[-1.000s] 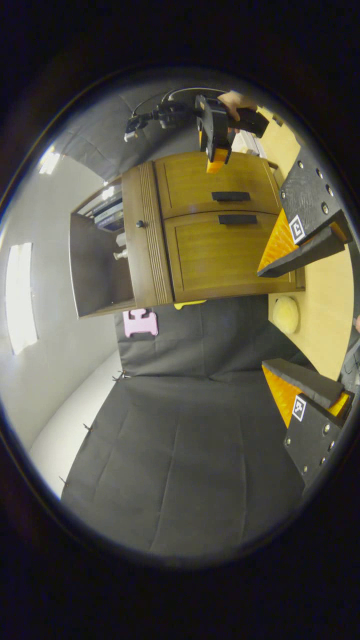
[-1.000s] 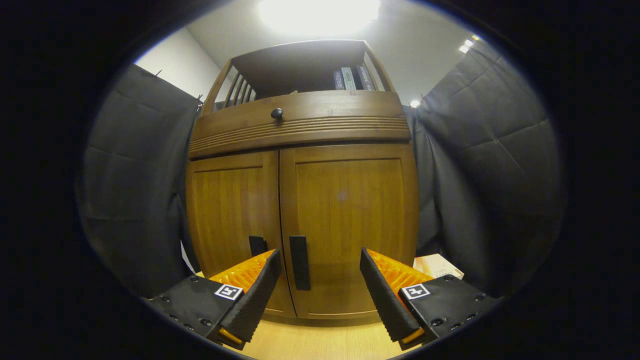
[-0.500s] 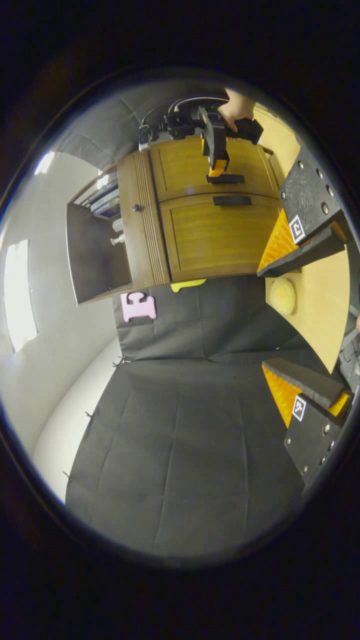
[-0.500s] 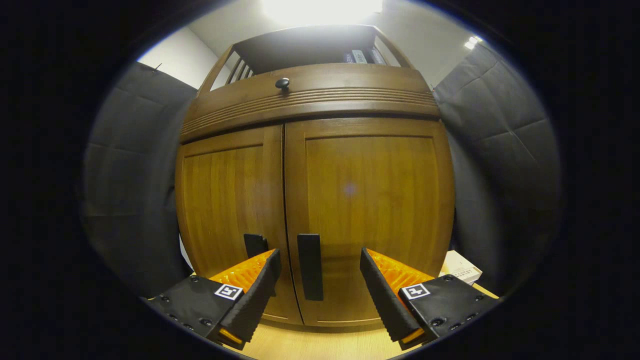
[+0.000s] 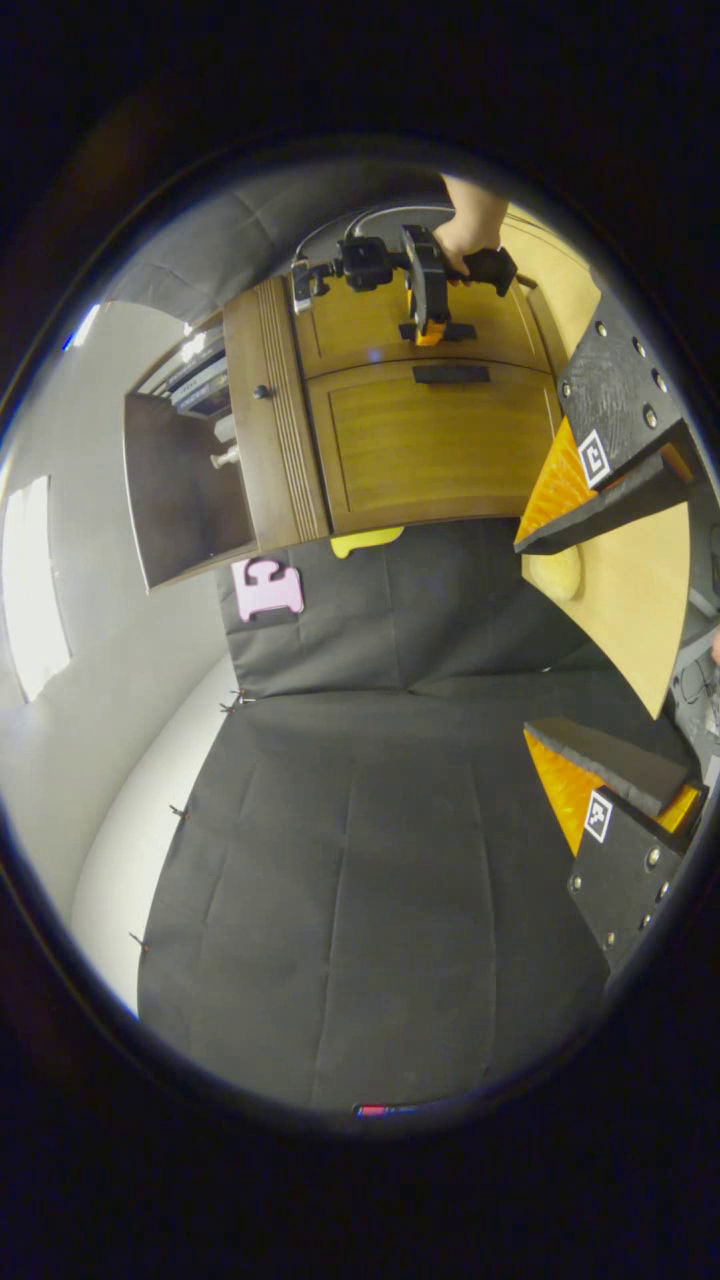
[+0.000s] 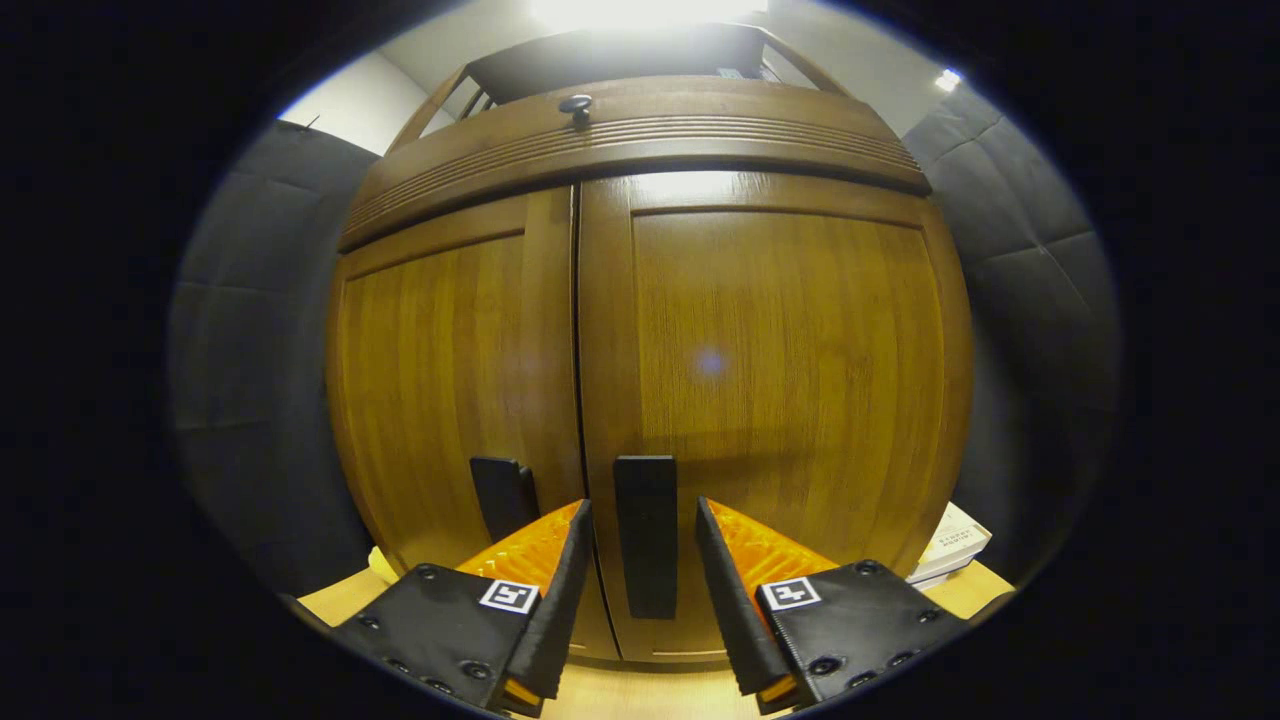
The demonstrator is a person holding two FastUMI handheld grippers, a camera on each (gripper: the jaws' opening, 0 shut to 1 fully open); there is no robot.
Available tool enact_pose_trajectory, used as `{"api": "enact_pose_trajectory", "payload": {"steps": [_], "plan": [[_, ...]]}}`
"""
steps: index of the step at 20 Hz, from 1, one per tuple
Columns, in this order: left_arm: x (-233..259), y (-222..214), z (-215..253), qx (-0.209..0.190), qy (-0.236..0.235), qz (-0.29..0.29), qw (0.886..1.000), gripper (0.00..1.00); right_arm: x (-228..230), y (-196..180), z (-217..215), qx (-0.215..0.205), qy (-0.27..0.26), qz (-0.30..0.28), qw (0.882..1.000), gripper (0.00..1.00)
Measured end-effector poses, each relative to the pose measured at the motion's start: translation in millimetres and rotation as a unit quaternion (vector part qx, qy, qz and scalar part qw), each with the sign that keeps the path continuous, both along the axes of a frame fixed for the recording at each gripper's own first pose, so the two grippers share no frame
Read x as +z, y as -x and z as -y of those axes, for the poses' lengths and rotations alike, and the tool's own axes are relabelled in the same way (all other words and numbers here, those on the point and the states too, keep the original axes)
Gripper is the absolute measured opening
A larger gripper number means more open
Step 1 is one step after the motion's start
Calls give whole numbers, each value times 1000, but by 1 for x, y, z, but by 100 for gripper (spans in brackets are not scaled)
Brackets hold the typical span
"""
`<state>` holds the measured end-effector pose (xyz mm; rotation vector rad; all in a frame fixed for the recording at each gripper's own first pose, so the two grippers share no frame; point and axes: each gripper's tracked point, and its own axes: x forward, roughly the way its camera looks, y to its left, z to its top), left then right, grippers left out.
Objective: Open the right door of the double-door shoe cabinet with the right hand, and open the left door with the left hand.
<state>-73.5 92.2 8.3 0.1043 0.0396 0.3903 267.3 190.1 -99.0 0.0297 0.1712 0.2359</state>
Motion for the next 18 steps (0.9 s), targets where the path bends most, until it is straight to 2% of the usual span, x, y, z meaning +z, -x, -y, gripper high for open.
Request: {"api": "enact_pose_trajectory", "payload": {"steps": [1,2,3,4,7,9,10,11,13,16,17,18], "plan": [[0,3,0,4,0,0,1000,94,-3,-2,-2,2,2,-4,1000,59],[1,5,-1,7,0,-1,1000,94,-7,-5,-4,5,5,-10,1000,66],[1,6,-1,9,0,0,1000,94,-10,-7,-7,9,6,-14,1000,59],[1,6,-1,11,1,0,1000,94,-13,-12,-3,-1,14,-15,1000,59],[0,8,0,11,3,1,1000,94,-15,-17,-1,-2,2,-21,1000,34],[0,7,0,8,3,2,1000,94,-17,-19,0,-4,-14,-35,999,36],[0,6,0,7,3,2,1000,94,-16,-10,-1,-1,-18,-34,999,41],[0,6,1,4,3,3,1000,94,-21,-21,-5,1,-10,-34,999,28],[0,5,2,-2,4,4,1000,94,-17,-18,0,4,0,-33,999,18],[2,2,2,-10,4,8,1000,94,-15,-12,0,11,-9,-37,999,18],[1,1,2,-12,5,9,1000,94,-15,-9,1,13,-6,-36,999,21],[1,0,2,-14,7,10,1000,94,-14,-6,3,14,-5,-34,999,18]]}}
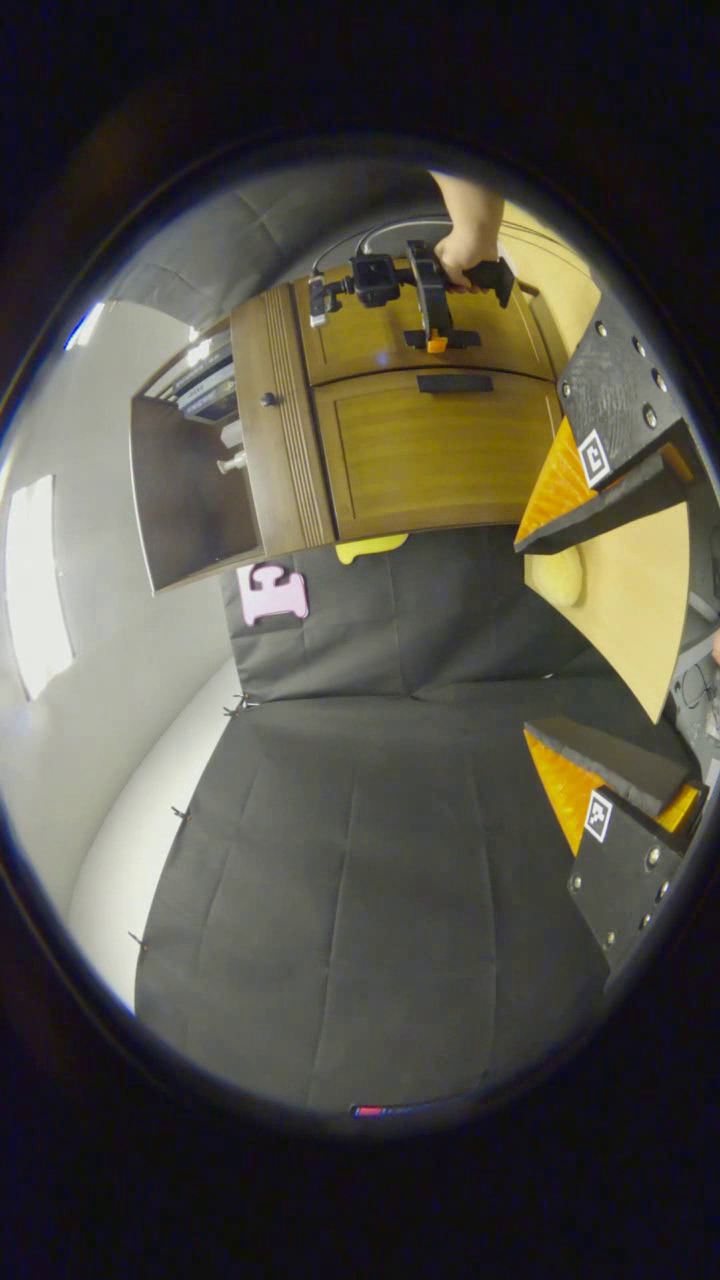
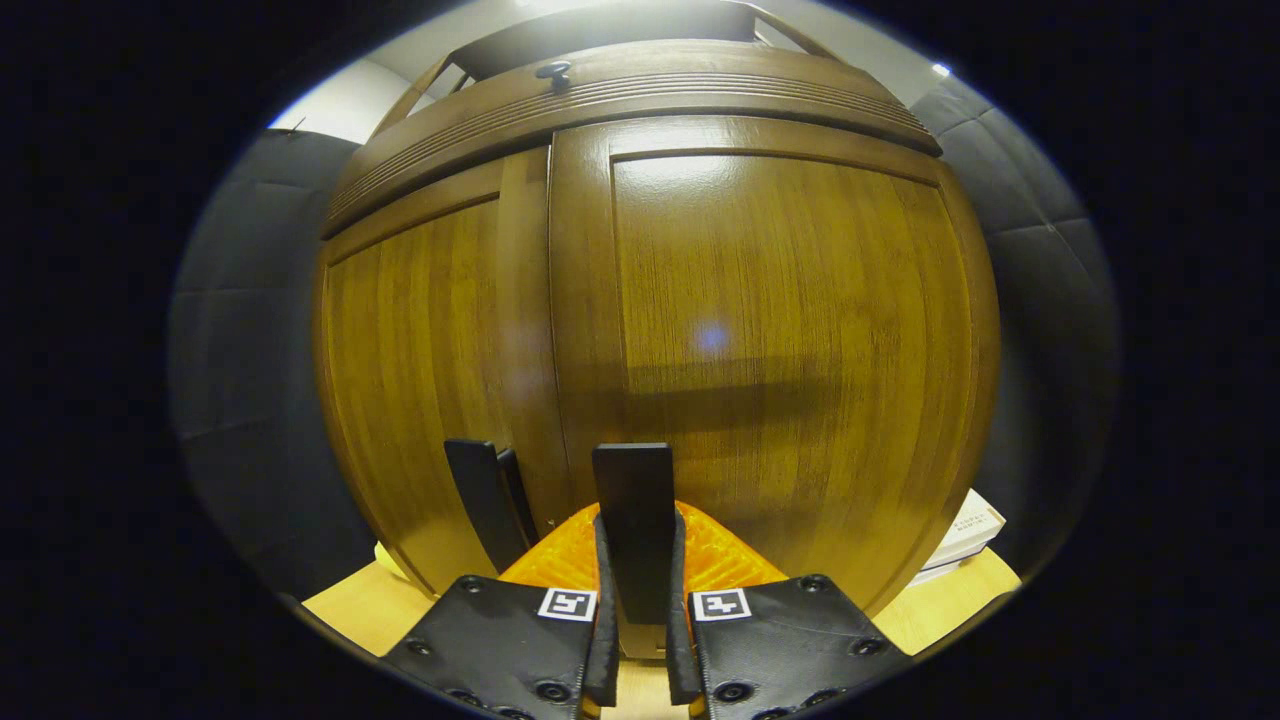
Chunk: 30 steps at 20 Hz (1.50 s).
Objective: Open the right door of the double-door shoe cabinet with the right hand, and open the left door with the left hand.
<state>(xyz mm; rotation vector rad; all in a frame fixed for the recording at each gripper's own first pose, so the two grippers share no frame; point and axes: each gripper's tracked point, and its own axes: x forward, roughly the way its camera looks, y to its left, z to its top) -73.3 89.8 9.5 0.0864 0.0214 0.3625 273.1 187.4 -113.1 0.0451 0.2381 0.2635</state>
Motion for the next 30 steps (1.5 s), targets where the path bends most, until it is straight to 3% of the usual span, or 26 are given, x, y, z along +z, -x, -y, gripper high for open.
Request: {"api": "enact_pose_trajectory", "payload": {"steps": [10,12,13,23,24,26,30], "plan": [[3,-9,4,-40,5,8,999,94,4,30,9,18,-14,-3,1000,21],[4,-11,5,-48,6,9,999,94,5,37,12,23,-15,-4,1000,17],[3,-12,7,-52,7,10,999,94,6,41,14,26,-16,-5,1000,21],[10,-13,16,-99,12,14,995,94,11,82,38,42,-16,-15,999,17],[11,-13,17,-104,13,15,994,94,11,85,41,44,-16,-15,999,21],[13,-13,19,-113,16,15,993,94,13,93,48,46,-16,-17,999,18],[14,-10,23,-136,18,16,990,94,15,106,59,54,-17,-21,998,21]]}}
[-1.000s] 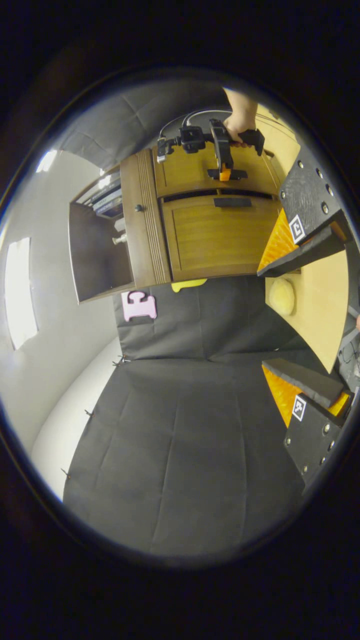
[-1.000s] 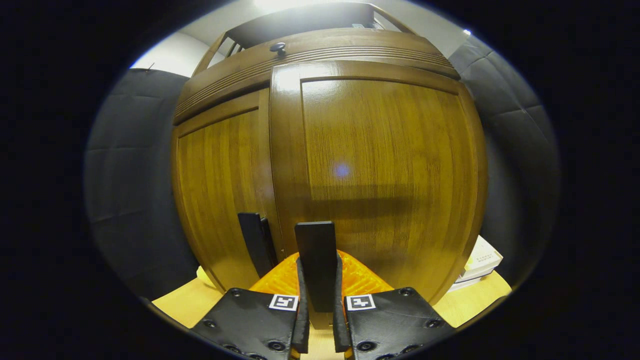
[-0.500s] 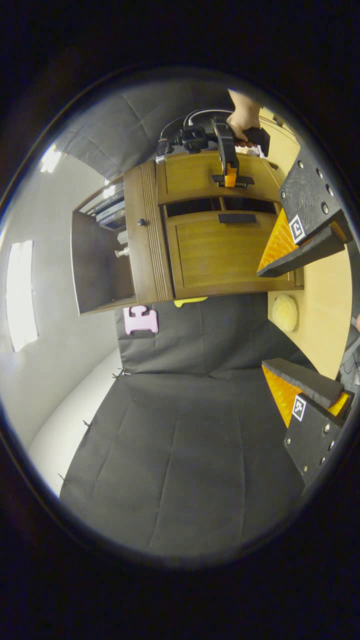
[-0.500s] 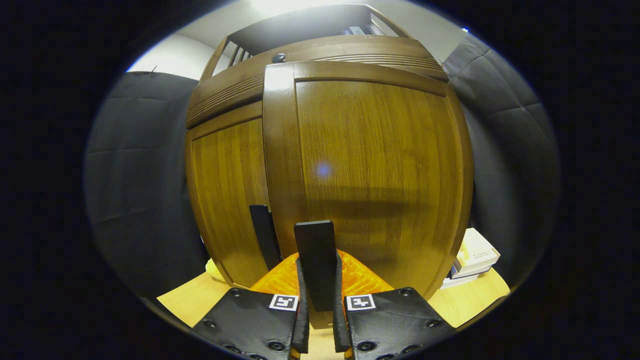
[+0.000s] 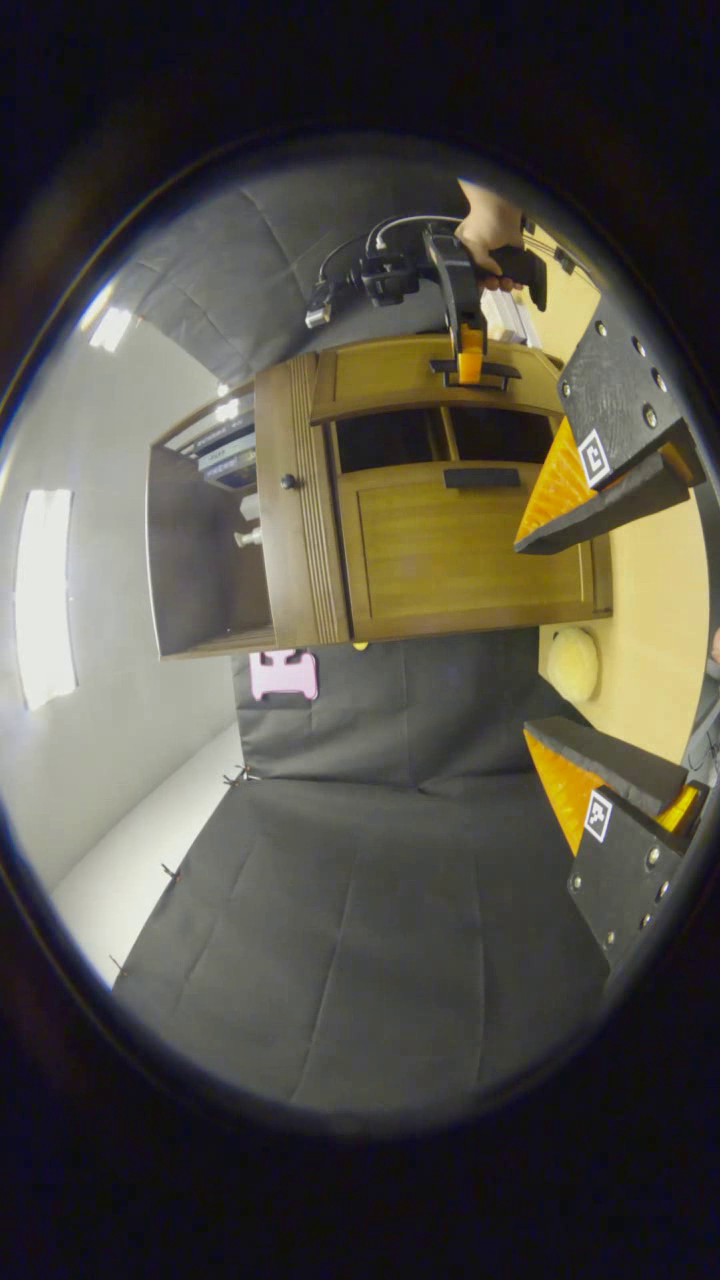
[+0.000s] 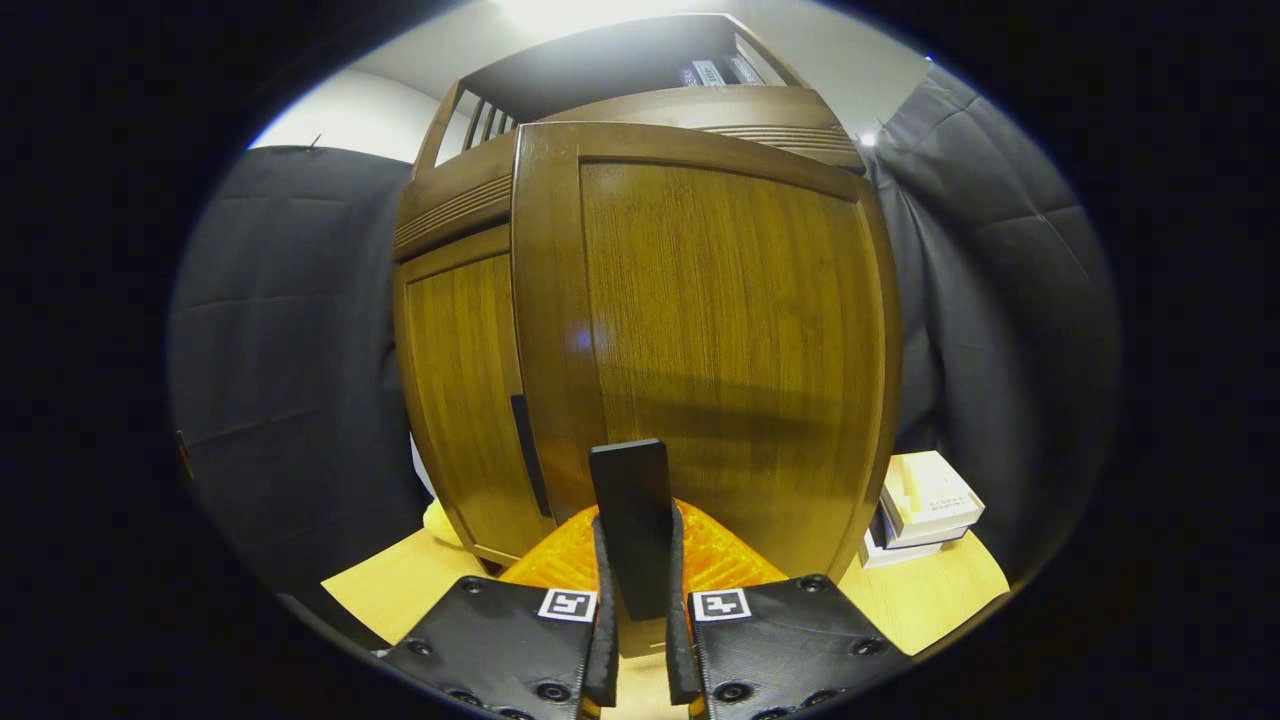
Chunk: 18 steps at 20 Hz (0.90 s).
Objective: Open the right door of the double-door shoe cabinet with the right hand, and open the left door with the left hand.
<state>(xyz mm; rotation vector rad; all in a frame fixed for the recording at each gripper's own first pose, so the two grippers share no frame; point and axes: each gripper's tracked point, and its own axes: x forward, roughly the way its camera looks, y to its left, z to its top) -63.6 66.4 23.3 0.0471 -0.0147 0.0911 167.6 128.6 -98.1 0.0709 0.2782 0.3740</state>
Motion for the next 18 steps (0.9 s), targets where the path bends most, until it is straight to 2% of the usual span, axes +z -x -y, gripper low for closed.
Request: {"api": "enact_pose_trajectory", "payload": {"steps": [2,5,6,9,10,13,14,15,18], "plan": [[-1,-1,1,-11,0,0,1000,94,0,5,5,4,-4,-2,1000,17],[-1,-2,3,-25,-1,0,1000,94,2,13,14,14,-9,-8,1000,17],[0,-2,4,-30,-1,-1,1000,94,2,15,16,17,-8,-8,1000,21],[0,-1,7,-43,-1,-4,999,94,3,20,23,24,-7,-9,1000,21],[0,-1,9,-48,-1,-4,999,94,3,22,25,26,-6,-8,1000,17],[3,1,10,-62,-1,-4,998,94,4,28,34,32,-4,-10,999,18],[4,1,12,-66,0,-4,998,94,3,30,38,34,-5,-11,999,21],[4,1,13,-70,0,-5,998,94,4,32,43,35,-6,-12,999,17],[2,-1,18,-84,1,-6,996,94,5,40,57,34,-5,-13,999,17]]}}
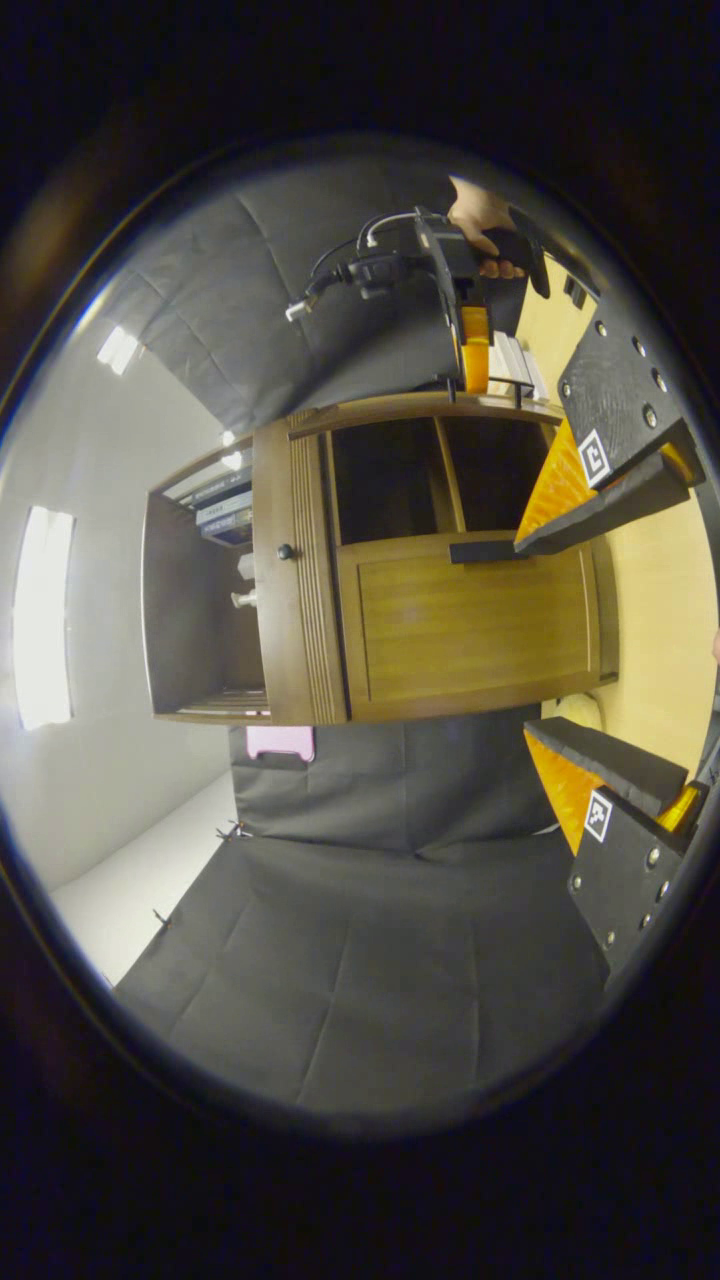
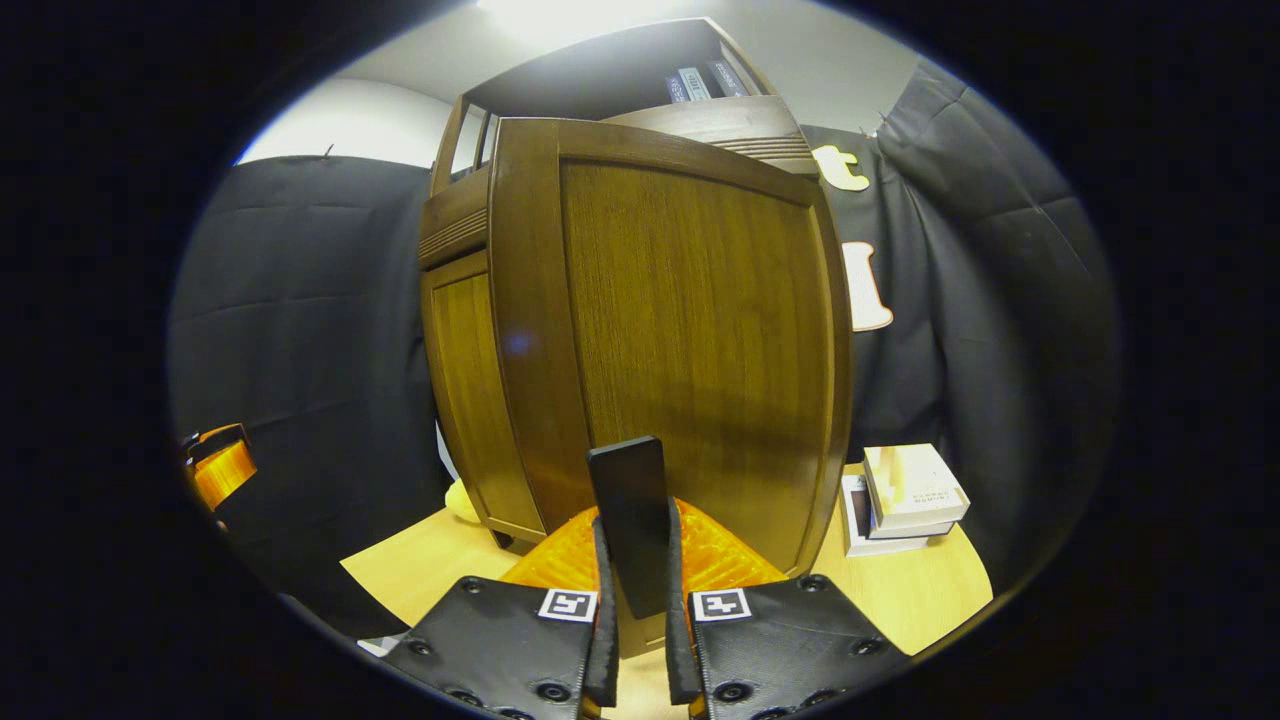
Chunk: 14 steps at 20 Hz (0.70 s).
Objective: Open the right door of the double-door shoe cabinet with the right hand, and open the left door with the left hand.
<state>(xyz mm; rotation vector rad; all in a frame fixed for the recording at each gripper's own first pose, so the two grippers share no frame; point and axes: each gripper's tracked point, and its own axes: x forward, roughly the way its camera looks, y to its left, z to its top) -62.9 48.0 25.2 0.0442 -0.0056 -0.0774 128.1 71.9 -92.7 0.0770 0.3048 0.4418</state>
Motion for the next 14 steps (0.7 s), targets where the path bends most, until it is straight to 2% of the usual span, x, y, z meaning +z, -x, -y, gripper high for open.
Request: {"api": "enact_pose_trajectory", "payload": {"steps": [2,3,5,14], "plan": [[4,-2,3,-11,0,1,1000,94,0,3,9,-1,2,-1,1000,17],[4,-2,5,-16,1,3,1000,94,2,6,14,-3,4,-1,1000,21],[4,-2,11,-27,3,5,1000,93,0,8,24,-7,6,0,1000,17],[8,-6,26,-58,4,4,998,94,2,16,74,-37,16,-3,999,20]]}}
